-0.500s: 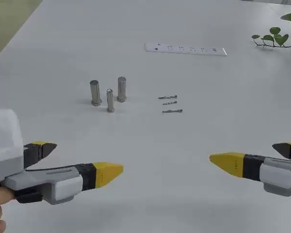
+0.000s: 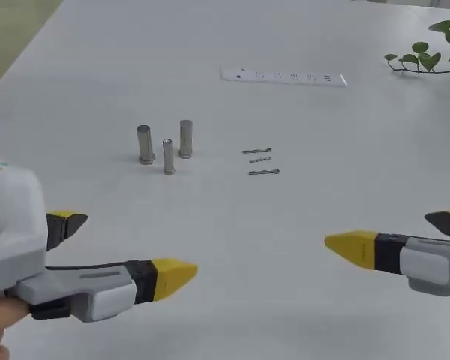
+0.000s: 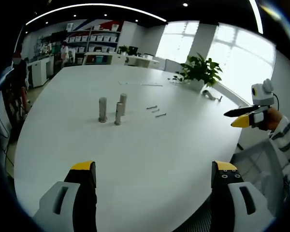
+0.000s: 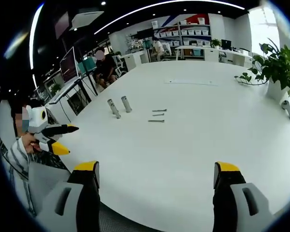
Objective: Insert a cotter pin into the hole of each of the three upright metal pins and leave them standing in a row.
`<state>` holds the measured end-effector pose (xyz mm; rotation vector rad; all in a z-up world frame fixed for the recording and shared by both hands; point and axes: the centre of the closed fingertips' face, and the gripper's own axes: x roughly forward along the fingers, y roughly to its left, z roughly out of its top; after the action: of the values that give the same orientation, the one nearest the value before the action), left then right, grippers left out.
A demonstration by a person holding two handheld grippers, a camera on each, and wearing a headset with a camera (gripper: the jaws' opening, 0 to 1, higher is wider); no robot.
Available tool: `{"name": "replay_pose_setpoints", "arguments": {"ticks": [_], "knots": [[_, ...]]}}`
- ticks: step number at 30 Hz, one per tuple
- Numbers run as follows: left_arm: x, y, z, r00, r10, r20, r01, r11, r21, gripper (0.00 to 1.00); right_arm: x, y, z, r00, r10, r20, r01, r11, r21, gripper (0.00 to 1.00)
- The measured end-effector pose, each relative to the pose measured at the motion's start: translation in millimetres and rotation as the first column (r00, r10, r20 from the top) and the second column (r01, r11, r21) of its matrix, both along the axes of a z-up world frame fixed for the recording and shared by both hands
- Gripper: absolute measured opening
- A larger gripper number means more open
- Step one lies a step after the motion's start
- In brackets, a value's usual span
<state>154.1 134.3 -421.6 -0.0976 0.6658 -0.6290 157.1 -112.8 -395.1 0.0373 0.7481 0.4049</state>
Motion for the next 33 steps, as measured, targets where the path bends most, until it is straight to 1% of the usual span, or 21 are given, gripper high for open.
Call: {"name": "replay_pose_setpoints", "arguments": {"ticks": [6, 8, 11, 13, 16, 20, 28, 31, 33], "knots": [[-2.4, 1.4, -1.7, 1.0, -0.009, -0.007, 0.009, 1.0, 0.003, 0.98, -1.4, -1.3, 0.7, 1.0, -0.003, 0.002, 0.003, 1.0, 0.0, 0.97], [-2.5, 0.5, 1.1, 0.999, -0.027, 0.021, 0.027, 1.0, 0.001, 0.96, -1.6, -2.1, 0.9, 1.0, -0.004, 0.003, 0.004, 1.0, 0.001, 0.97], [-1.8, 0.7, 2.6, 0.999, -0.026, 0.023, 0.026, 1.0, -0.005, 0.96, -1.9, -2.8, 1.1, 1.0, -0.006, 0.003, 0.006, 1.0, 0.001, 0.97], [-1.4, 0.8, 3.0, 1.0, -0.024, 0.017, 0.025, 1.0, -0.011, 0.96, -1.9, -3.0, 1.5, 1.0, -0.007, 0.004, 0.007, 1.0, 0.003, 0.97], [-0.1, 1.4, 3.8, 0.999, -0.023, 0.022, 0.023, 1.0, -0.009, 0.96, -1.6, -3.0, 2.0, 1.0, -0.008, 0.005, 0.008, 1.0, 0.005, 0.97], [-0.2, 0.7, 4.0, 0.999, -0.029, 0.019, 0.029, 0.999, -0.013, 0.95, -1.9, -3.0, 1.8, 1.0, -0.008, 0.004, 0.008, 1.0, 0.006, 0.97], [2.0, 0.1, 5.4, 0.999, -0.041, 0.036, 0.041, 0.999, -0.005, 0.93, -2.2, -2.9, 2.3, 1.0, -0.008, 0.004, 0.008, 1.0, 0.008, 0.96], [1.2, -2.5, 7.3, 0.998, -0.054, 0.03, 0.055, 0.998, -0.023, 0.93, -2.3, -2.8, 2.2, 1.0, -0.01, 0.001, 0.01, 1.0, 0.012, 0.96], [2.7, -3.3, 9.1, 0.998, -0.055, 0.041, 0.056, 0.998, -0.028, 0.93, -2.0, -2.5, 2.5, 1.0, -0.01, 0.002, 0.01, 1.0, 0.015, 0.96]]}}
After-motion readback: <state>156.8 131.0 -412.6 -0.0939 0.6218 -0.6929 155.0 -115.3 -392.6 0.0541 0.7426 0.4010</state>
